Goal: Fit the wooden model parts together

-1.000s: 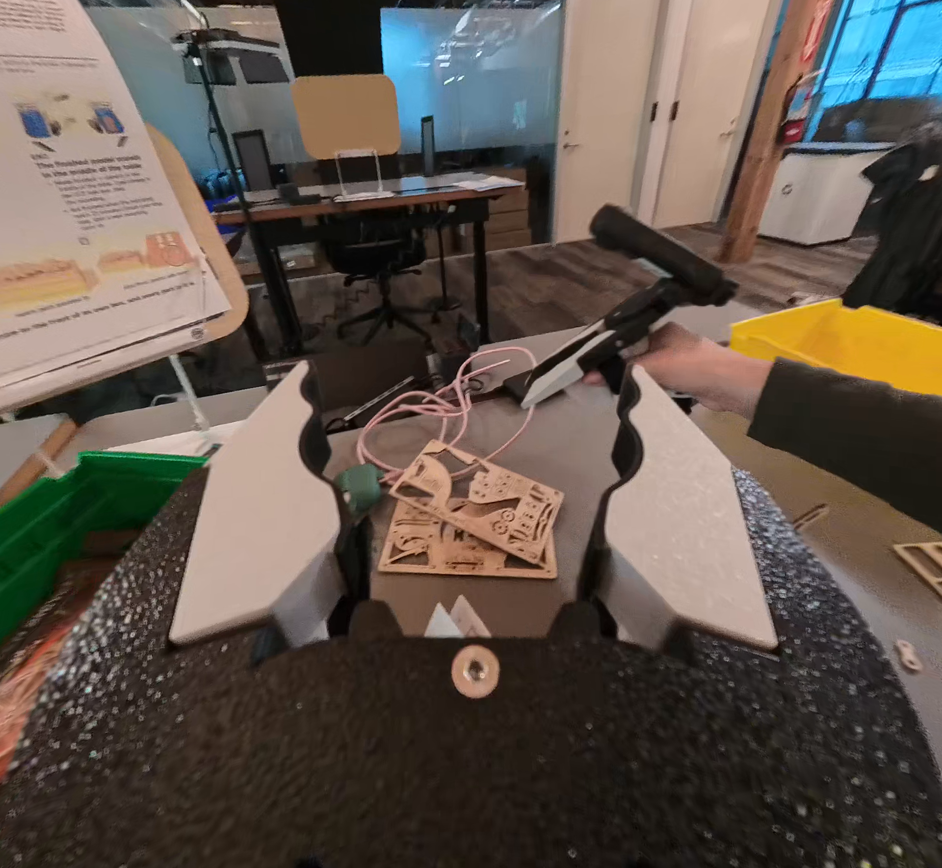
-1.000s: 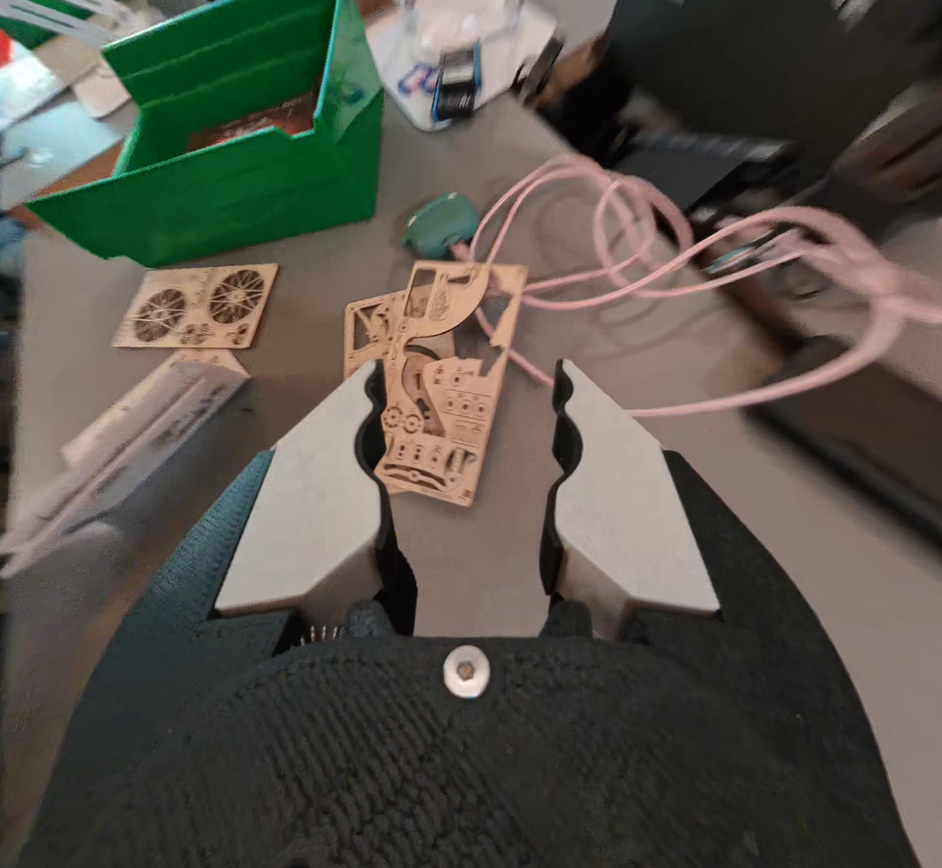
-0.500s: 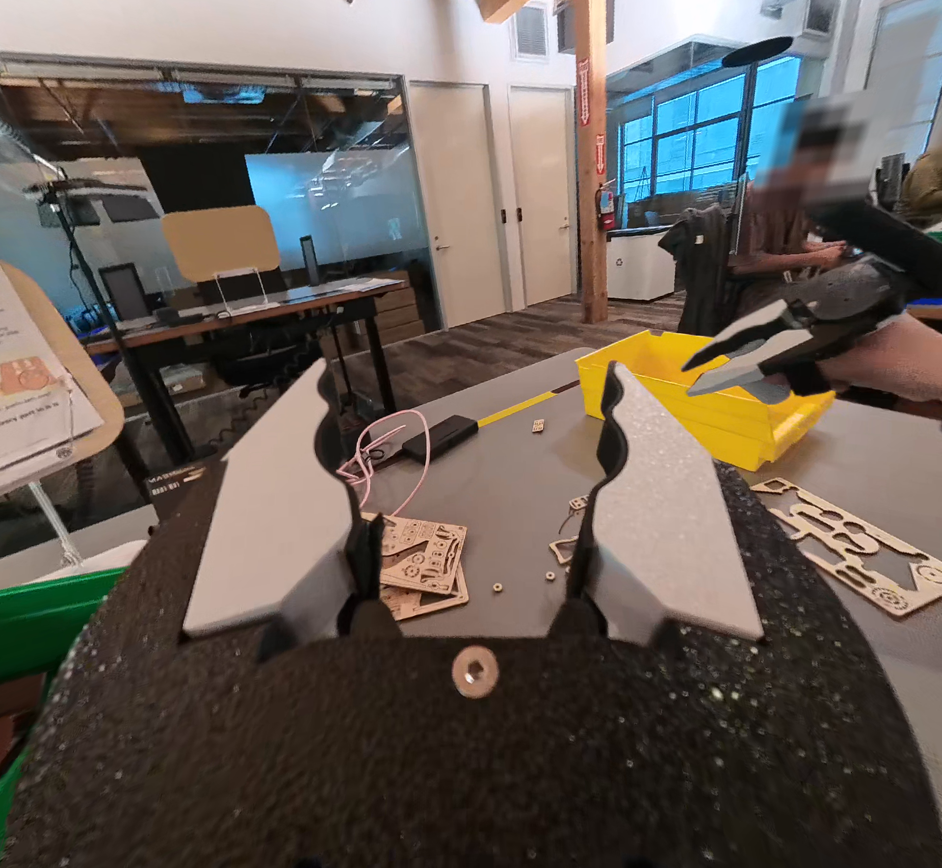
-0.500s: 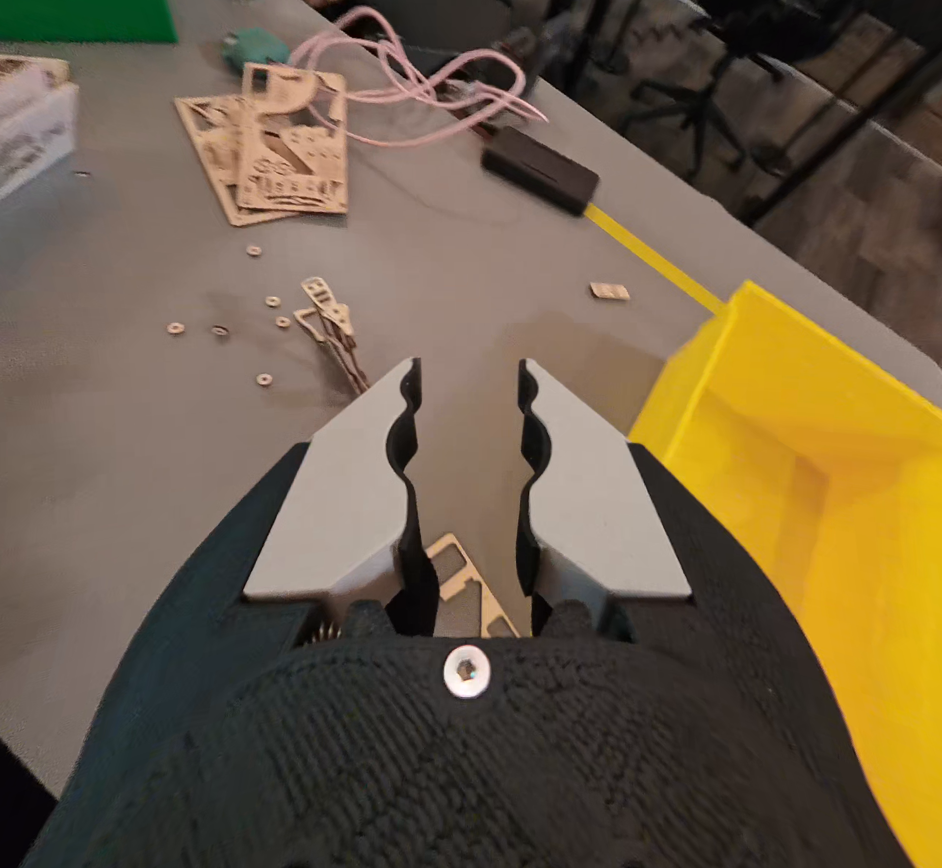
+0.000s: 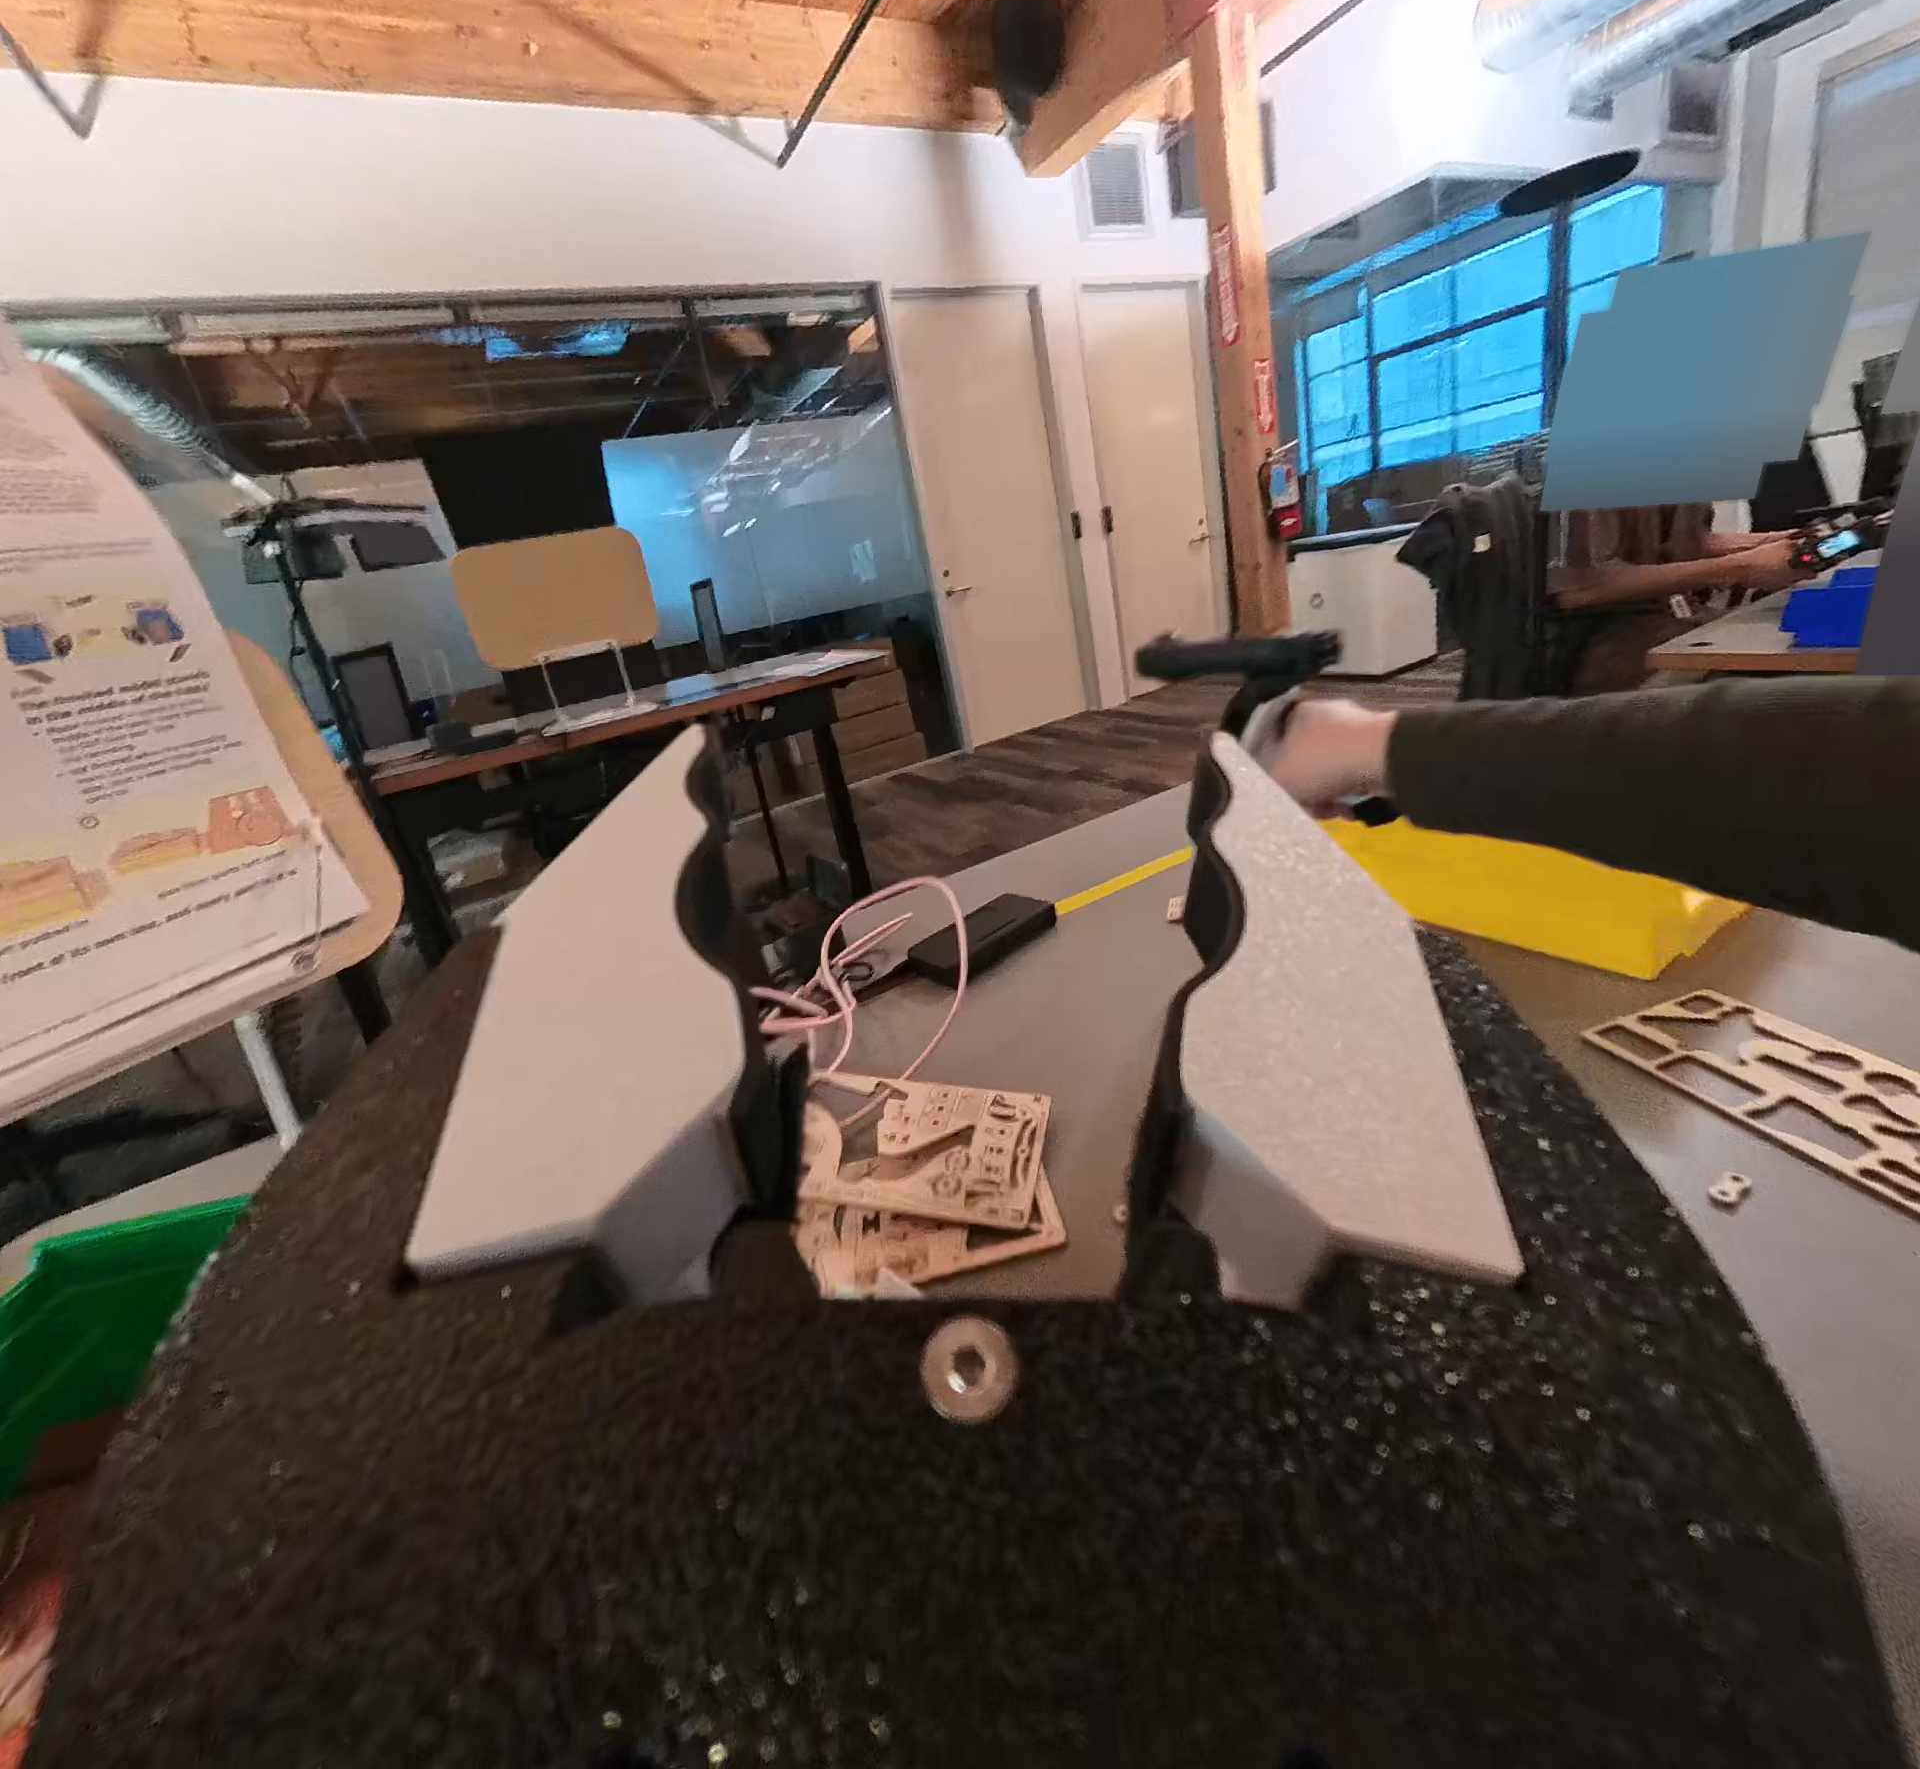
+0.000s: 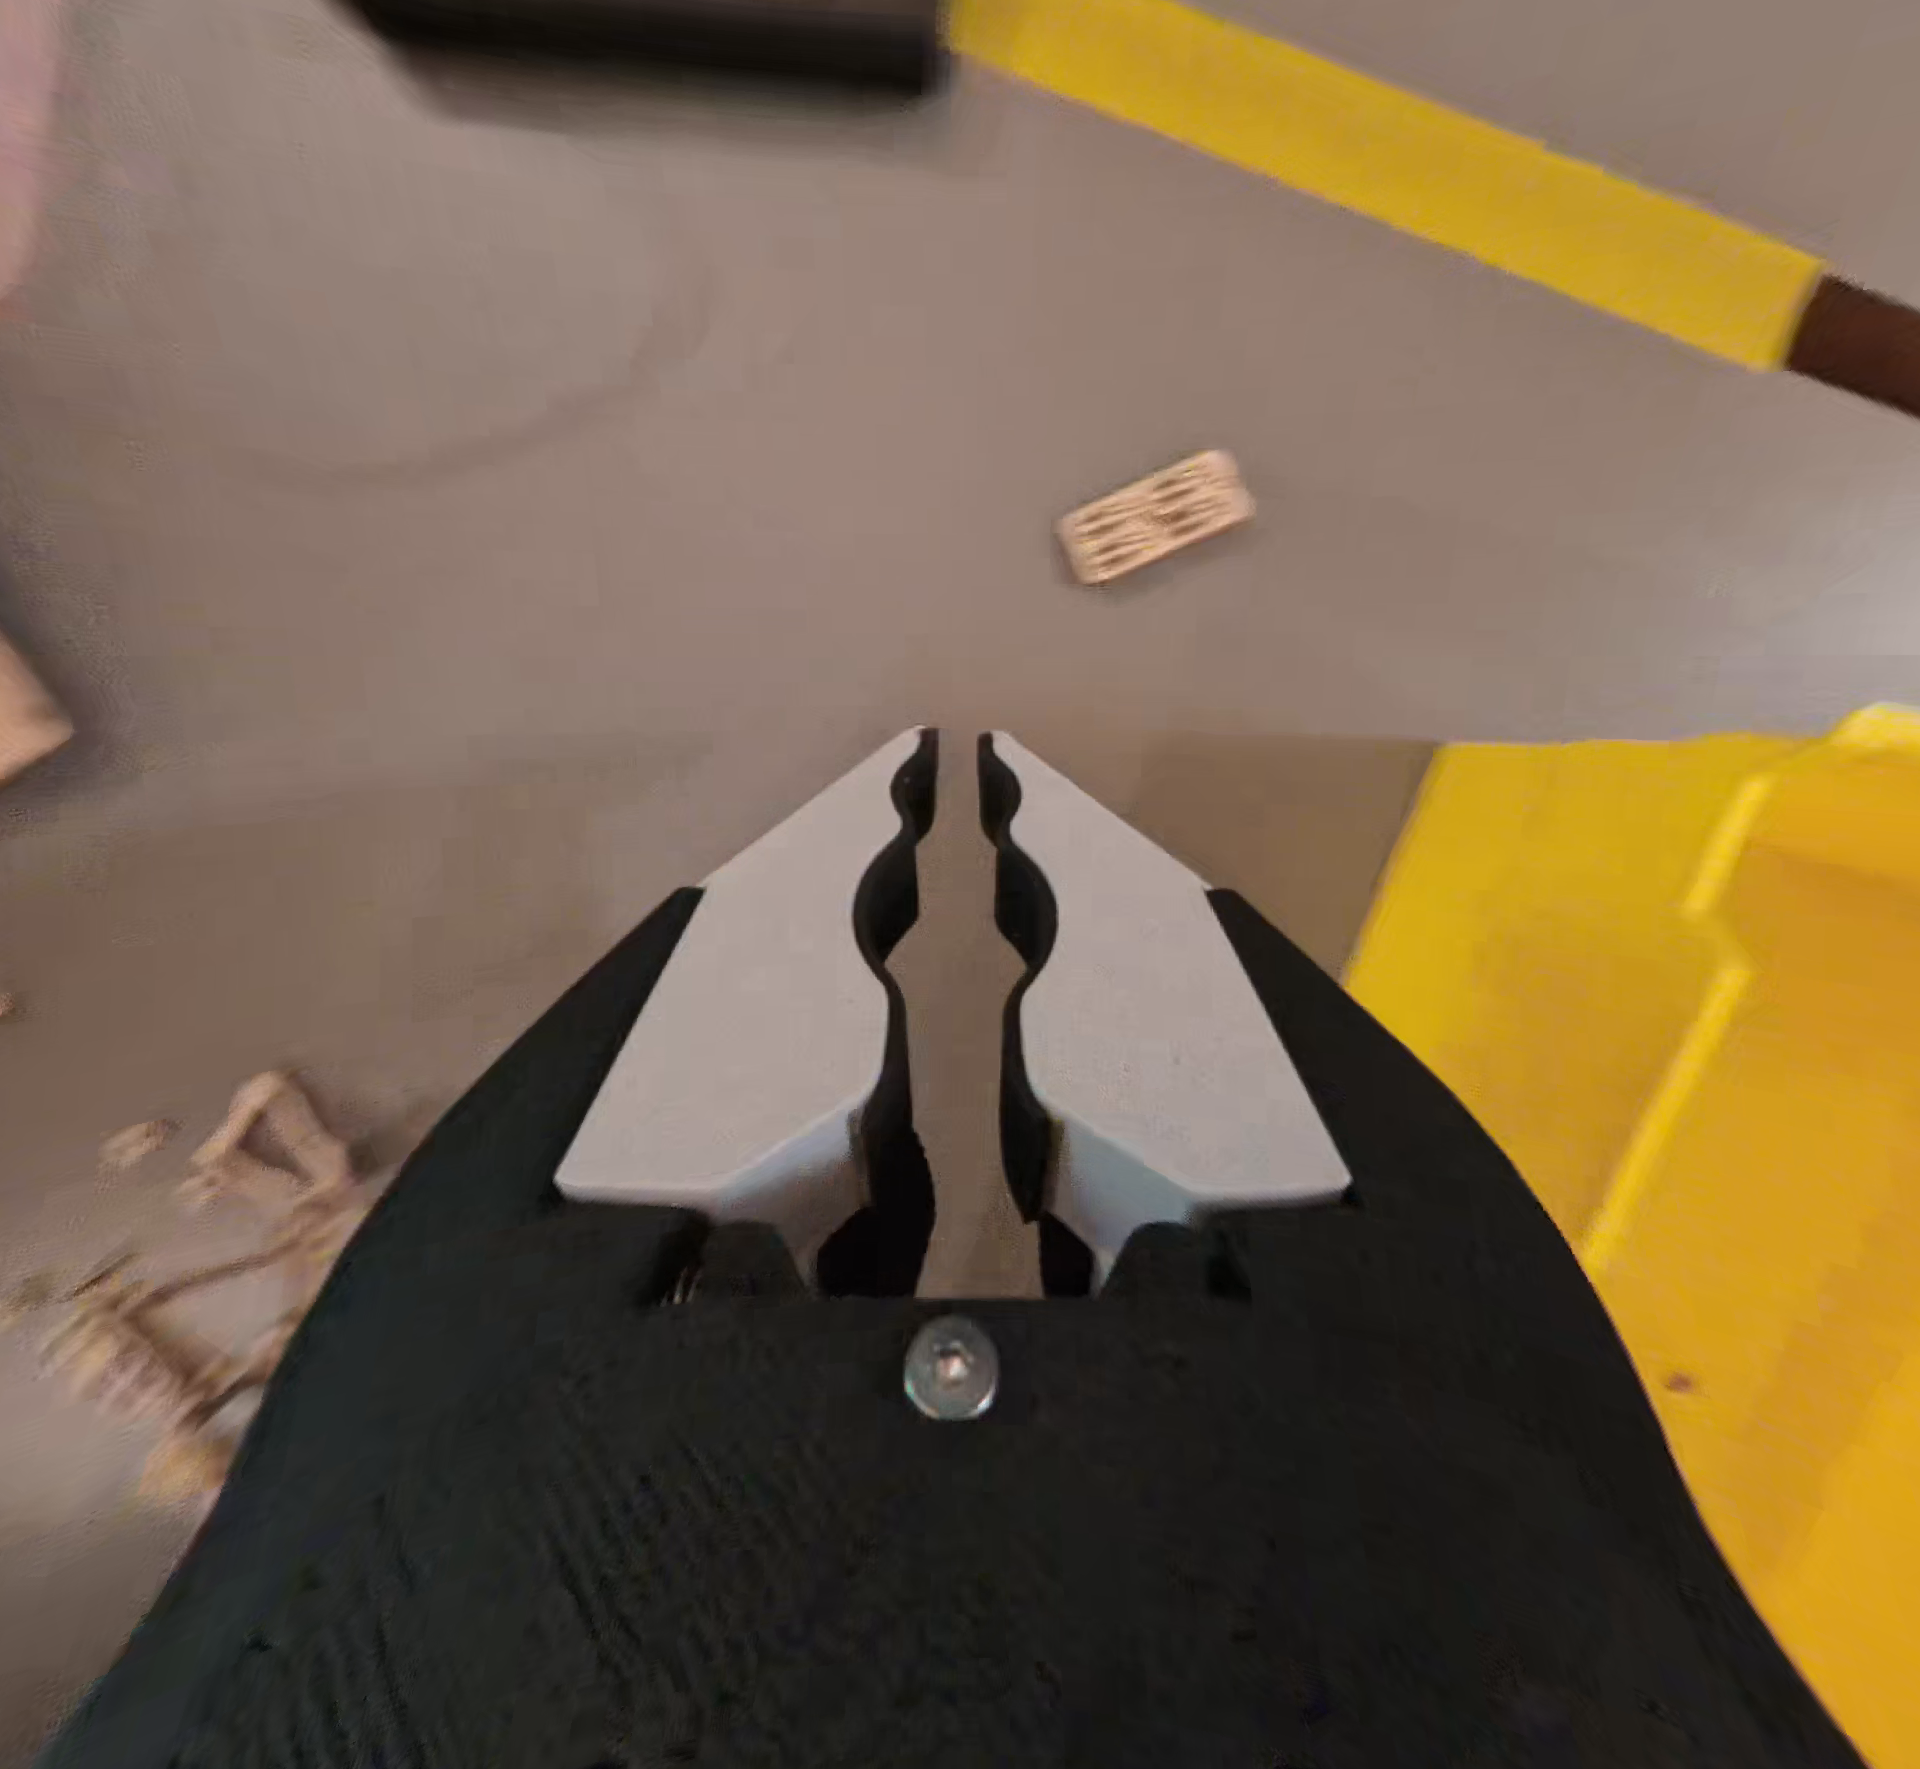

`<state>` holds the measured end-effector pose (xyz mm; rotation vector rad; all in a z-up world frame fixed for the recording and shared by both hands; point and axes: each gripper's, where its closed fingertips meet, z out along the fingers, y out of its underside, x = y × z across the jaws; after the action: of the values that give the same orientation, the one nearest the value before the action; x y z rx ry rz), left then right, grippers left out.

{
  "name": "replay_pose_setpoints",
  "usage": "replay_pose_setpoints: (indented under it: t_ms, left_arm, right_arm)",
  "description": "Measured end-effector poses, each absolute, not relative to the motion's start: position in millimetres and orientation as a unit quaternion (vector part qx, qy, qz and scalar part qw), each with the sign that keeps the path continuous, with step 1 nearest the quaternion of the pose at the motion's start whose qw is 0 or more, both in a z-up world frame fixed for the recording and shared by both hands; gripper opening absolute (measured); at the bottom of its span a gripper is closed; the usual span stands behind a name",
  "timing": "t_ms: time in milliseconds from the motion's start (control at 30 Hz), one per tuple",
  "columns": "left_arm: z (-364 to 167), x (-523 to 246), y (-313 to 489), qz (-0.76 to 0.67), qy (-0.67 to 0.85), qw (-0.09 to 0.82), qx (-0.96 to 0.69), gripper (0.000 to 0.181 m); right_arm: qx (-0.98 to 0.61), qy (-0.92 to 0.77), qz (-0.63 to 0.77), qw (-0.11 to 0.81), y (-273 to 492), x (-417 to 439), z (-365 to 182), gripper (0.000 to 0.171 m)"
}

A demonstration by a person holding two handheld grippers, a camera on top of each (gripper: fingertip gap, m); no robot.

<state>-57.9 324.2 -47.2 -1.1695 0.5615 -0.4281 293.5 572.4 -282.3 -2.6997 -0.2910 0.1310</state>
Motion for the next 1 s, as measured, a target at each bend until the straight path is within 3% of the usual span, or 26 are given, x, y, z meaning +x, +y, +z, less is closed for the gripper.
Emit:
replay_pose_setpoints:
  t_ms: [33, 133, 267, 333, 400, 533, 767, 1000]
  left_arm:
    - [-45.8, -56.6, 322.1, -0.209, 0.264, 0.784, -0.522, 0.08]
    - [-46.9, -61.7, 330.7, -0.196, 0.257, 0.796, -0.513, 0.077]
    - [-49.0, -68.5, 354.6, -0.184, 0.246, 0.789, -0.532, 0.076]
    - [-49.8, -64.8, 361.8, -0.205, 0.249, 0.782, -0.533, 0.076]
    - [-53.6, -59.3, 369.1, -0.212, 0.256, 0.776, -0.536, 0.075]
    - [-70.7, -43.0, 380.2, -0.222, 0.277, 0.749, -0.559, 0.074]
    - [-88.1, 0.4, 355.4, -0.288, 0.319, 0.704, -0.565, 0.068]
    - [-108.5, 68.4, 310.1, -0.36, 0.363, 0.647, -0.565, 0.05]
  right_arm:
    - [-0.975, -0.097, 0.026, 0.199, 583.6, 305.6, -292.3, 0.011]
    - [-0.975, -0.03, 0.073, 0.208, 614.9, 313.0, -306.0, 0.031]
    - [-0.983, 0.02, 0.066, 0.167, 627.0, 328.1, -330.0, 0.043]
    - [-0.985, 0.026, 0.06, 0.161, 631.4, 329.4, -332.3, 0.042]
    - [-0.989, 0.012, 0.049, 0.14, 630.1, 328.6, -334.4, 0.022]
    - [-0.988, -0.031, 0.057, 0.141, 628.6, 320.2, -332.4, 0.01]
    - [-0.923, -0.202, 0.152, 0.289, 590.3, 256.0, -271.8, 0.0]
    - [-0.777, -0.329, 0.278, 0.459, 435.0, 171.7, -169.0, 0.0]
